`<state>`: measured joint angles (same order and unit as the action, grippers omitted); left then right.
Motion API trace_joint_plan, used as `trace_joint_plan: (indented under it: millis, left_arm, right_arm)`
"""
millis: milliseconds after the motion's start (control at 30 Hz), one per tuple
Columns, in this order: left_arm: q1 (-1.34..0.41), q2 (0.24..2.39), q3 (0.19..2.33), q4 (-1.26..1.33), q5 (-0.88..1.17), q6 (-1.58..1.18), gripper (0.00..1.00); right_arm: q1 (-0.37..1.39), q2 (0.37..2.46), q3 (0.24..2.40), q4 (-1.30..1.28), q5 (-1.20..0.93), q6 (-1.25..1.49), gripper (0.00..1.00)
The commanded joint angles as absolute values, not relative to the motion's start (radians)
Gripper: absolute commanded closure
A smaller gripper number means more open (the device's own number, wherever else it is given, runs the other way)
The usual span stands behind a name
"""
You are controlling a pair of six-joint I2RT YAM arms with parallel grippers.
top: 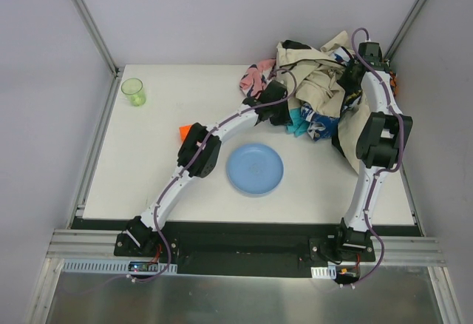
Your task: Pick out a specific cloth from the pile
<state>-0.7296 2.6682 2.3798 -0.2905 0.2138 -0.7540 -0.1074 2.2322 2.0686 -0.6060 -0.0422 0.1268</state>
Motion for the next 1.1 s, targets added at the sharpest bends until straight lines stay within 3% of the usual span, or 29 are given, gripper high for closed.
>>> trace_joint_plan:
  millis: [0, 367, 700, 1067]
  left_arm:
    - [-0.738, 2.522, 2.385, -0.279, 0.178, -0.666, 1.00]
    - [-0.720, 2.034, 2.243, -0.278, 0.069, -0.362, 1.00]
    - [-0.577, 1.823, 2.295, -0.278, 0.068, -0.224, 1.00]
    - [-0.505, 1.629, 2.335, -0.278, -0.075, -0.075, 1.00]
  right_arm:
    - [-0.123, 2.217, 2.040, -0.687, -0.006, 0.112, 0.99]
    - [-0.146, 2.275, 2.083, -0.710, 0.113, 0.083, 0.99]
    - [-0.170, 2.260, 2.069, -0.733, 0.127, 0.083, 0.99]
    - [-0.172, 2.230, 2.071, -0.727, 0.127, 0.060, 0.98]
